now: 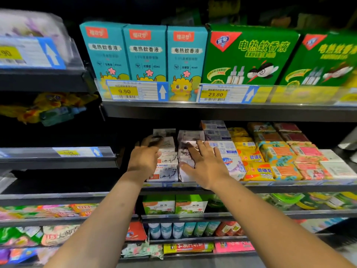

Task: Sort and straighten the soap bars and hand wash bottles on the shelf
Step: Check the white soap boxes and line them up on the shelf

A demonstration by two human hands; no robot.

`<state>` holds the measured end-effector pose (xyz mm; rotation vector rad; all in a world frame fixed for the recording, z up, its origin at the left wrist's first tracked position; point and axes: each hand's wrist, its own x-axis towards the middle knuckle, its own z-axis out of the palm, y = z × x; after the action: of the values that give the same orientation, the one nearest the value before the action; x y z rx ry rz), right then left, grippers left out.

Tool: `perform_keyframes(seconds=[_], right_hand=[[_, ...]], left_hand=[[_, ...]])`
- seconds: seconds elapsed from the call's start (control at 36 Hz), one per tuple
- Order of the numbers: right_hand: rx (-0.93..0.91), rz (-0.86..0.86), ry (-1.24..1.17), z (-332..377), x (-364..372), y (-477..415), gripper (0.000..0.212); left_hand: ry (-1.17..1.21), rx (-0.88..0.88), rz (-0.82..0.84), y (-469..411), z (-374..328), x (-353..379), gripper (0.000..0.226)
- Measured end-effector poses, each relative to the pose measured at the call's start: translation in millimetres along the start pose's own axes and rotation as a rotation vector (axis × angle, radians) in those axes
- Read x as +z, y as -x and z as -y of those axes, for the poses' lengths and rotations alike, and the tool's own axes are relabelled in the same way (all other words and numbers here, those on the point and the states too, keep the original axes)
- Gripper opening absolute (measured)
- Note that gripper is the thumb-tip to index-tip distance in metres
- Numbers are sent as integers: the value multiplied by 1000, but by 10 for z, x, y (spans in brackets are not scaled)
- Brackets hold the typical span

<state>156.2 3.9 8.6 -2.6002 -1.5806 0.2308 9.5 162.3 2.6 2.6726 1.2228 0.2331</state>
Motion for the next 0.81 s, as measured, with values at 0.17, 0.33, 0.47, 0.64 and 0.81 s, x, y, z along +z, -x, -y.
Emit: perform_keyframes(seconds=[0.17, 0.33, 0.47, 0.64, 0.81], right_hand=[[2, -5, -13, -4, -2, 4, 76], [3, -16, -11, -10, 18, -11, 76], [7, -10, -22, 4, -5, -4, 76], [-25, 21, -145, -6, -70, 9, 75], [-72, -12, -232, -203, -335, 76, 67]], left_hand=[[239, 20, -57, -91, 20, 118, 48], [192, 69, -94, -166, 12, 171, 48], [98, 7, -31, -136, -22, 51, 47], [-4, -35, 105, -16, -148, -114, 49], [55, 65, 33, 114, -459, -249, 42]])
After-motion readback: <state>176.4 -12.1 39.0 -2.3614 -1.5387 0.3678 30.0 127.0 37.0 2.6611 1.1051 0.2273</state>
